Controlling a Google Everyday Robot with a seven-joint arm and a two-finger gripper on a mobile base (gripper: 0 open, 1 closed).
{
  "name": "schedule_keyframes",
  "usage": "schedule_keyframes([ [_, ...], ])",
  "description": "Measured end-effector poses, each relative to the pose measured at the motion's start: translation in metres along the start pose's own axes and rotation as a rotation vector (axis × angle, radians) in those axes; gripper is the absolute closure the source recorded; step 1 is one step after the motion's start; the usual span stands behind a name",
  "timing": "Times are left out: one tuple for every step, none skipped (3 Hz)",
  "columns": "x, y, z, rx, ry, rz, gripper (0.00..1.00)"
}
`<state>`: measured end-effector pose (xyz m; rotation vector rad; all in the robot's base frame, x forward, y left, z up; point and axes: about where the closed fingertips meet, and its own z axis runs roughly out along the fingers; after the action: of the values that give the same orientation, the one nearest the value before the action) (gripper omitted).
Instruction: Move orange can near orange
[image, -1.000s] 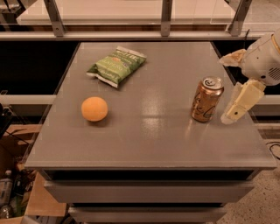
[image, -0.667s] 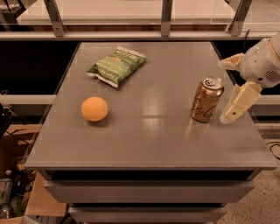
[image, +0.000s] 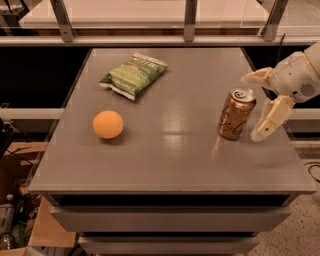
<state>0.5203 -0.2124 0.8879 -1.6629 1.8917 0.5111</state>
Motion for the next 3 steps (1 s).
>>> schedule_keyframes([
  [-0.0017, -0.0015, 0.0020, -0.035, -0.055, -0.025, 0.18],
  [-0.0047, -0.0021, 0.0009, -0.049, -0.089, -0.039, 0.41],
  [-0.0097, -0.0010, -0.0007, -0.055, -0.116, -0.049, 0.65],
])
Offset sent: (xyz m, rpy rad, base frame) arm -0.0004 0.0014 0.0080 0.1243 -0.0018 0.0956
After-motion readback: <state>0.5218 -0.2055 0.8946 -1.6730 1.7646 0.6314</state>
